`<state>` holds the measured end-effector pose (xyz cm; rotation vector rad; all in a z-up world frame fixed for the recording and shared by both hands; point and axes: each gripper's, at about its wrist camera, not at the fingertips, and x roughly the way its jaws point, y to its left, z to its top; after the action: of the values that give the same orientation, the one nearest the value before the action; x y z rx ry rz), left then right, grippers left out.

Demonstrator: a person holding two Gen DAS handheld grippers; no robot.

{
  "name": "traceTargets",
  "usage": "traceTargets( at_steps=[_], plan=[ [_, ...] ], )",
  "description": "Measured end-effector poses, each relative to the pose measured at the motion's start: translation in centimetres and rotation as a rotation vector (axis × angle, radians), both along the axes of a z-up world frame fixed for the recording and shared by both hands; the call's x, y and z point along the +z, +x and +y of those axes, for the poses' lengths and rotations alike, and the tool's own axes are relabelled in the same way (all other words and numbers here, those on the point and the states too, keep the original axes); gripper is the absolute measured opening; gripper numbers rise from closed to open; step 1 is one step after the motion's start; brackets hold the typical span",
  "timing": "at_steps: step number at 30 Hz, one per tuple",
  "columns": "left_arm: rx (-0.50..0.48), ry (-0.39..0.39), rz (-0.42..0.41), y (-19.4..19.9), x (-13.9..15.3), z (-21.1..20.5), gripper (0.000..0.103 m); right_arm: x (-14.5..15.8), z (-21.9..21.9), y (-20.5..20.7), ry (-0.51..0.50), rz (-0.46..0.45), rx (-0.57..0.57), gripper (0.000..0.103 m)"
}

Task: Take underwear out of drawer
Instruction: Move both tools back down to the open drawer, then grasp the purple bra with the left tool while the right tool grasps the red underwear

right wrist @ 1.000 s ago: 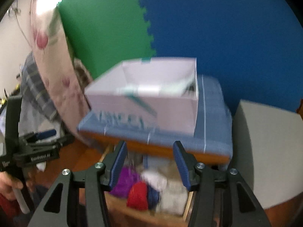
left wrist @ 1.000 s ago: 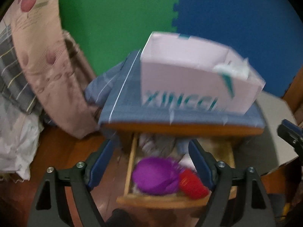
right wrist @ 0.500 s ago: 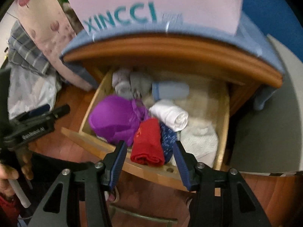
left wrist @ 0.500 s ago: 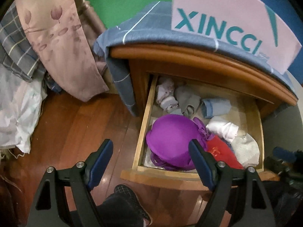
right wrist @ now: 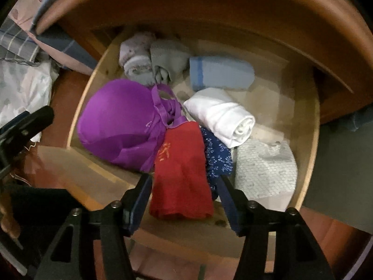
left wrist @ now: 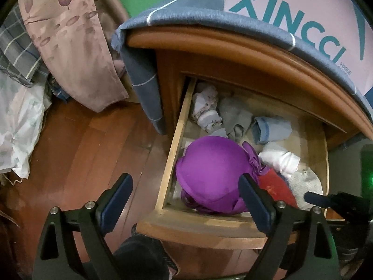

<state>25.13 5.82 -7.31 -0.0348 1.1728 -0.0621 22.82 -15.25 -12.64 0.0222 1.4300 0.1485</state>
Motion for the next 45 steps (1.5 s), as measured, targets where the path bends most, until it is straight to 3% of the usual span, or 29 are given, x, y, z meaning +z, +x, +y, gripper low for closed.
traceTargets(
  at_steps=[12,14,15,18,32,38,41,45],
  plan=[
    [0.012,-0.032,0.045,1.2,-1.3,-0.1,0.091,-3.7,0.6,1.5,-0.037,0.056,0.001,0.059],
    [0.017,-0.038,0.060,1.3,-1.7,0.0,0.091,-3.9,0.0,1.5,-0.030,0.053,-0.017,0.052],
    [0.016,-0.042,0.065,1.3,-1.8,-0.1,0.091,-3.9,-0.3,1.5,-0.039,0.048,-0.026,0.043],
    [0.000,-0.029,0.082,1.4,-2.2,-0.6,0.091,-3.8,-1.6,1.2,-0.049,0.029,-0.054,0.038],
    [-0.056,-0.061,0.162,2.6,-5.2,-4.1,0.095,-1.8,-8.0,-0.8,0.018,-0.024,-0.161,0.037],
    [-0.006,-0.091,0.243,3.6,-7.2,-4.3,0.097,-2.8,-8.8,-1.6,0.086,-0.031,-0.161,0.037],
    [-0.003,-0.079,0.245,4.1,-7.8,-4.8,0.102,-3.1,-8.8,-2.0,0.108,-0.036,-0.156,0.037],
    [-0.010,-0.056,0.279,4.8,-9.0,-5.9,0.102,-3.6,-9.5,-1.8,0.166,-0.010,-0.175,0.037]
  ],
)
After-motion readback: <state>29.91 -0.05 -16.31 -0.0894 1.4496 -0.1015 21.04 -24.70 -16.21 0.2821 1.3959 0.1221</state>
